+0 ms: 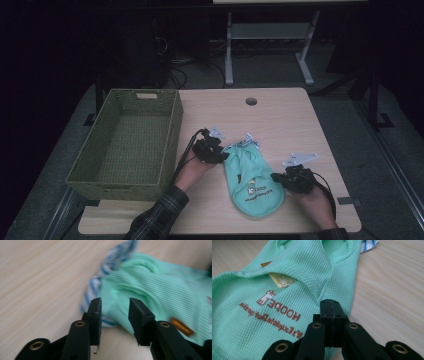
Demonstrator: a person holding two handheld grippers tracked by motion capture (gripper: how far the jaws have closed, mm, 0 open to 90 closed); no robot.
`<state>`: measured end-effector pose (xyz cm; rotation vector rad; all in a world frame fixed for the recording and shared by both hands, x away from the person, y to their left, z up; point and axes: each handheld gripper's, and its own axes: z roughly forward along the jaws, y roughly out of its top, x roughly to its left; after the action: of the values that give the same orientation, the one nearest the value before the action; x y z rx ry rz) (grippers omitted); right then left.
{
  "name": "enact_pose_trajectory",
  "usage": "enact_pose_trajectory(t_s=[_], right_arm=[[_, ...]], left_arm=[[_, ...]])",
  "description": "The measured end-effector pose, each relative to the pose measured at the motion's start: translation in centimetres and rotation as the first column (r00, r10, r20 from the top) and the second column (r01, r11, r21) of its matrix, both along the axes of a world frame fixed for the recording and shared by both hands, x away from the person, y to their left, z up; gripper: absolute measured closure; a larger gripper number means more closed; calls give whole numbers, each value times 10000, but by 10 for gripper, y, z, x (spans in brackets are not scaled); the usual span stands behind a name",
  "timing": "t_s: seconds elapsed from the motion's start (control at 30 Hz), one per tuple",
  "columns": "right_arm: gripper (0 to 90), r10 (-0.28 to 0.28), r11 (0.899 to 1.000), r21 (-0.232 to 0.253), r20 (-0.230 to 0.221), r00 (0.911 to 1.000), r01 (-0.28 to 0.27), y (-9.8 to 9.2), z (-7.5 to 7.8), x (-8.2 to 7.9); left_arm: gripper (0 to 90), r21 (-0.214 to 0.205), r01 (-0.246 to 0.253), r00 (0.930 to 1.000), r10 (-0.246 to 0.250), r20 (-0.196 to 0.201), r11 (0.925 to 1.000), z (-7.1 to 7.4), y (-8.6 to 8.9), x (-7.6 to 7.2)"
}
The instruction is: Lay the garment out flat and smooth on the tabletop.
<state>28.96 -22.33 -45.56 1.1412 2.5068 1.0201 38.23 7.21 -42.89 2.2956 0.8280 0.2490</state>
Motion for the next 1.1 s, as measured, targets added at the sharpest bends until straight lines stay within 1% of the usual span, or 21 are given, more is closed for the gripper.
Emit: enact_pose_trajectory(t_s=[0.1,0.13,0.23,0.27,0.3,0.37,0.4,0.43,0.5,0.53,0.57,0.67,0.7,0.77,0.8,0.83,0.87,0.9,0.97,1.0,1.1], right_arm=[[897,23,10000,-76,-119,9999,-24,-1,-2,-2],[897,9,9999,-165,-173,9999,-12,-1,-4,-2],[897,80,9992,-389,-252,9996,-90,1,-7,-1],[897,78,9992,-393,-252,9997,-88,2,-8,-1],[897,77,9992,-398,-258,9996,-88,2,-7,-1],[898,60,9990,-451,-239,9997,-70,2,-7,-1],[898,67,9989,-471,-235,9997,-78,2,-7,-1],[898,73,9988,-483,-207,9998,-83,1,-7,0],[897,48,9984,-555,-163,9999,-57,0,-7,0],[898,-4,9982,-594,-171,9999,-6,-1,-7,0],[897,-44,9981,-619,-158,9999,34,-2,-7,0],[898,-155,9979,-636,-110,9998,148,-7,-7,2],[898,-209,9978,-635,-137,9997,200,-9,-7,2],[898,-256,9978,-620,-106,9996,249,-13,-7,4],[898,-313,9976,-619,-154,9994,302,-14,-7,5],[898,-353,9979,-555,-185,9992,342,-15,-7,5],[898,-376,9978,-547,-219,9991,363,-16,-7,5],[898,-375,9978,-554,-218,9991,362,-16,-7,5],[898,-391,9977,-570,-219,9990,378,-16,-7,5],[898,-421,9976,-562,-247,9988,407,-16,-7,5],[897,-298,9979,-570,-118,9995,290,-18,-7,6]], left_arm=[[574,51,-248,9997,249,-52,9997,-5,2,11],[564,2,-329,9993,329,-167,9995,-8,1,12],[553,-130,-250,9987,244,-451,9996,-18,-1,20],[574,-84,-204,9986,200,-489,9998,-21,-2,21],[615,-49,-194,9981,191,-585,9998,-24,-3,21],[698,267,-40,9987,54,-510,9996,-27,-5,21],[747,336,-31,9989,47,-477,9994,-27,-5,21],[764,314,-93,9988,108,-480,9995,-27,-5,20],[798,519,2,9990,20,-439,9987,-26,-4,19],[806,641,15,9993,9,-379,9979,-24,-3,19],[811,875,-35,9994,65,-345,9962,-22,-2,18],[813,996,-233,9993,259,-251,9948,-22,0,16],[812,953,-302,9991,328,-263,9950,-22,1,15],[812,997,-373,9986,409,-342,9943,-23,4,13],[812,966,-353,9985,392,-382,9947,-23,5,12],[810,1038,-252,9988,295,-401,9943,-22,6,11],[808,992,-266,9984,314,-466,9947,-22,6,9],[807,1073,-191,9984,247,-508,9940,-22,7,8],[800,1025,-149,9980,211,-595,9946,-21,7,5],[792,1006,-27,9978,93,-651,9949,-20,8,3],[721,677,-43,9980,85,-620,9977,-15,9,-5]])
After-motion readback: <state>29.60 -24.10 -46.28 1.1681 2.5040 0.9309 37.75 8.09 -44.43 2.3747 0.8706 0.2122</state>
